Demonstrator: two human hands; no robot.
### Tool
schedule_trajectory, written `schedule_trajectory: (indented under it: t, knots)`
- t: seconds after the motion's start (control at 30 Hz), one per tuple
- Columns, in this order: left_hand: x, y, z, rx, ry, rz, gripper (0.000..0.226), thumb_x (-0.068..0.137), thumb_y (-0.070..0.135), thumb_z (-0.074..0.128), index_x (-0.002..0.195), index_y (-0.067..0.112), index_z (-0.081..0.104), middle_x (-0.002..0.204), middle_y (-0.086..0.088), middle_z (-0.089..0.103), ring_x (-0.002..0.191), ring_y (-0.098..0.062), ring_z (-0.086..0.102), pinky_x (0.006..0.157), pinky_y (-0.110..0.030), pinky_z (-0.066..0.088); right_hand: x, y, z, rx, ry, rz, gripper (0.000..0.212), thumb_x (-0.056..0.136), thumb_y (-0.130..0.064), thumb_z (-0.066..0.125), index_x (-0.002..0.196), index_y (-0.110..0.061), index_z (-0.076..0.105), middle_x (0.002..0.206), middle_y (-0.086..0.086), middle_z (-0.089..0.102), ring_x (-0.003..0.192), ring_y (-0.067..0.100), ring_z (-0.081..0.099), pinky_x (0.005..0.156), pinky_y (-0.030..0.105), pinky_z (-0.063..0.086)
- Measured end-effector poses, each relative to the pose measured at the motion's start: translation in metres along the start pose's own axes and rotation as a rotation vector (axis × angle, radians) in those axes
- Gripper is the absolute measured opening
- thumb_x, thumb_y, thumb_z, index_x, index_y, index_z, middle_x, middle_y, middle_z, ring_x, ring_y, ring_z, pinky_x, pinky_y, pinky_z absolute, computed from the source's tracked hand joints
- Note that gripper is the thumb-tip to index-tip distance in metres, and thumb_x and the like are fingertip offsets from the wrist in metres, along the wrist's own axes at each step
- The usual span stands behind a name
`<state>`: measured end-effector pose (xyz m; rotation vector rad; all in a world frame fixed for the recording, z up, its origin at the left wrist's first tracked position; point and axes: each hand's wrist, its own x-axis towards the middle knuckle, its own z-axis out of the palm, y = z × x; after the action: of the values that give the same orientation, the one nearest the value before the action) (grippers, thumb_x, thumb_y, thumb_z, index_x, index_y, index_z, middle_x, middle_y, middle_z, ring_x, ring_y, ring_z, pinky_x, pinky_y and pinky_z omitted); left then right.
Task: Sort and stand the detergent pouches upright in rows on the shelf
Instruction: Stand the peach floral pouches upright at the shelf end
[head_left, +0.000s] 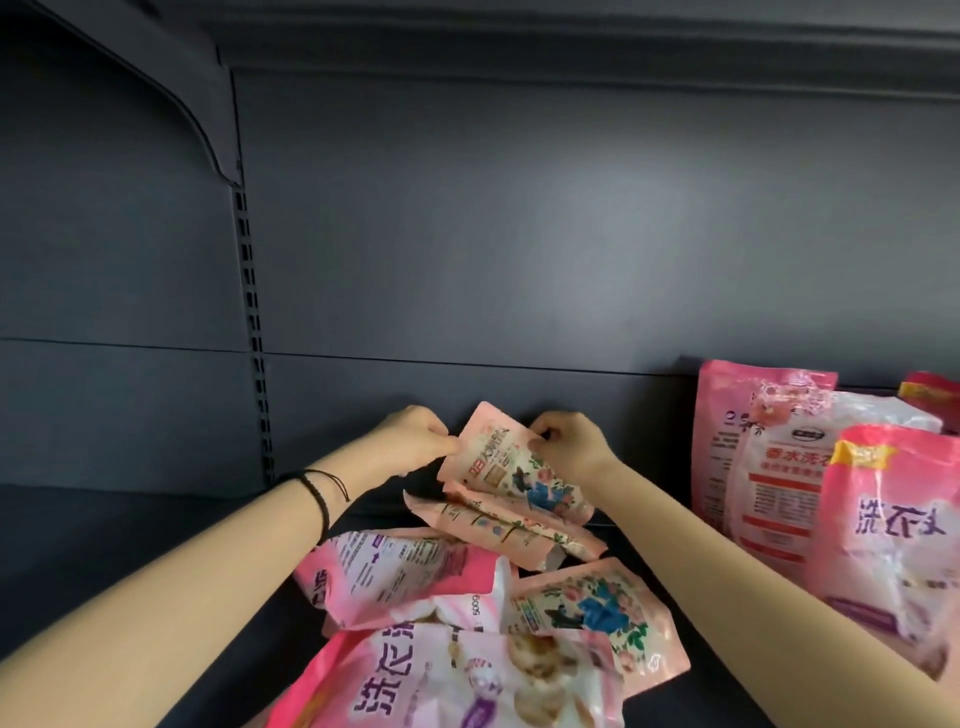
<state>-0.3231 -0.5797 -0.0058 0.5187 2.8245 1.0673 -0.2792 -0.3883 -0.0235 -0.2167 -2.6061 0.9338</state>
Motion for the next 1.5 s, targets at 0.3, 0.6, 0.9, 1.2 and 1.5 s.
schedule_trajectory:
  t: [0.3,0.6,0.9,1.2,1.5]
  knots:
    - [0.003,0.044,0.027,-0.37,-0.129,0.052,0.049,0.091,0.03,0.063,0.134,0.011,0.048,0.122,-0.008,0.06,0.104,-0.02,0.06,0.079,-0.029,0.051,-0.033,0.024,-0.04,1.042,0.193,0.162,0.014,0.099,-0.006,0.043,0.093,-0.013,0.053,0.094,0.006,0.068,0.079,0.015,0.067,0.059,0.026,0.05]
    - [0.01,0.064,0.077,-0.315,-0.209,0.206,0.027,0.096,0.011,0.054,0.121,0.008,0.062,0.12,-0.008,0.066,0.105,-0.023,0.063,0.09,-0.037,0.052,-0.046,0.058,-0.026,1.002,0.401,0.21,0.015,0.1,-0.011,0.044,0.111,-0.011,0.054,0.11,0.012,0.067,0.096,0.026,0.067,0.076,0.04,0.055]
    - [0.009,0.035,0.063,-0.28,-0.174,0.068,0.025,0.099,0.006,0.045,0.118,0.003,0.061,0.113,-0.016,0.068,0.077,-0.018,0.066,0.054,-0.02,0.053,-0.053,0.04,-0.003,0.962,0.117,0.337,0.013,0.102,-0.015,0.038,0.103,-0.013,0.051,0.108,0.006,0.066,0.095,0.023,0.066,0.077,0.041,0.056]
    - [-0.015,0.009,0.053,-0.194,-0.094,0.072,0.018,0.097,0.011,0.05,0.105,0.008,0.066,0.103,-0.005,0.069,0.09,-0.022,0.069,0.085,-0.038,0.057,-0.071,0.02,0.003,0.94,-0.04,0.416,0.015,0.102,-0.02,0.039,0.11,-0.02,0.053,0.116,0.005,0.065,0.103,0.026,0.064,0.089,0.048,0.053]
    - [-0.043,0.016,0.032,-0.295,-0.295,0.033,0.019,0.098,0.013,0.049,0.105,0.017,0.066,0.097,-0.007,0.074,0.09,-0.023,0.072,0.076,-0.036,0.059,-0.082,0.012,-0.015,0.883,-0.011,0.358,0.015,0.1,-0.015,0.042,0.107,-0.013,0.055,0.106,0.007,0.068,0.094,0.023,0.067,0.072,0.042,0.056]
